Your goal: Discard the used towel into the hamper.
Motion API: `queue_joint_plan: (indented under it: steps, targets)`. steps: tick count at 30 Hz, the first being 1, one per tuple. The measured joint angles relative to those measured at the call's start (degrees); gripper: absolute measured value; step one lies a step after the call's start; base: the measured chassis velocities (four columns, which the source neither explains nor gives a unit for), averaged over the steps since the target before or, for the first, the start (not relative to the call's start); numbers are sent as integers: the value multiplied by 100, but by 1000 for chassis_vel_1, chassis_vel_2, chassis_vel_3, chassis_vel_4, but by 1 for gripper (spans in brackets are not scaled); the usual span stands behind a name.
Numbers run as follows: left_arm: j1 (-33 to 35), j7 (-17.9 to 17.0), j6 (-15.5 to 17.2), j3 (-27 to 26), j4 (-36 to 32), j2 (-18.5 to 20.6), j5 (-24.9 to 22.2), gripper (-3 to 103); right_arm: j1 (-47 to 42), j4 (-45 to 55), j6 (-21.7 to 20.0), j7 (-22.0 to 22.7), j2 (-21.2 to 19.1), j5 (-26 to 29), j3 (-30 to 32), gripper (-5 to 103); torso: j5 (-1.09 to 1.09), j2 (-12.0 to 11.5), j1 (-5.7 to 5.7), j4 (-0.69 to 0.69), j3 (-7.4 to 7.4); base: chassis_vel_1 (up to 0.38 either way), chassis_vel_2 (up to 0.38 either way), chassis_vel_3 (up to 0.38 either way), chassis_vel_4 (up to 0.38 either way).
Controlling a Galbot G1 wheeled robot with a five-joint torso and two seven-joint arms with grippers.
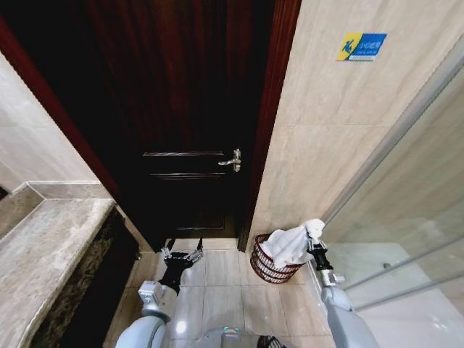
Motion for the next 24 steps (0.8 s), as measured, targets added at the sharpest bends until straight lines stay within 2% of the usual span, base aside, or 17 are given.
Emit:
queue_joint_plan:
  steps: [6, 15, 24]
  targets:
    - [0, 0, 0, 0, 0, 0, 0, 99, 250, -533, -3, -32, -16, -12, -69, 12, 0, 0, 0, 0, 0, 0, 0, 0, 0]
    - [0, 0, 0, 0, 0, 0, 0, 99, 301, -548, -6, -34, 41, -134, -124, 12, 0, 0, 0, 0, 0, 0, 0, 0, 0]
    - [0, 0, 0, 0, 0, 0, 0, 99, 234, -516, -9, 498, 59, -208, -285, 12, 0, 0, 0, 0, 0, 0, 0, 0, 0]
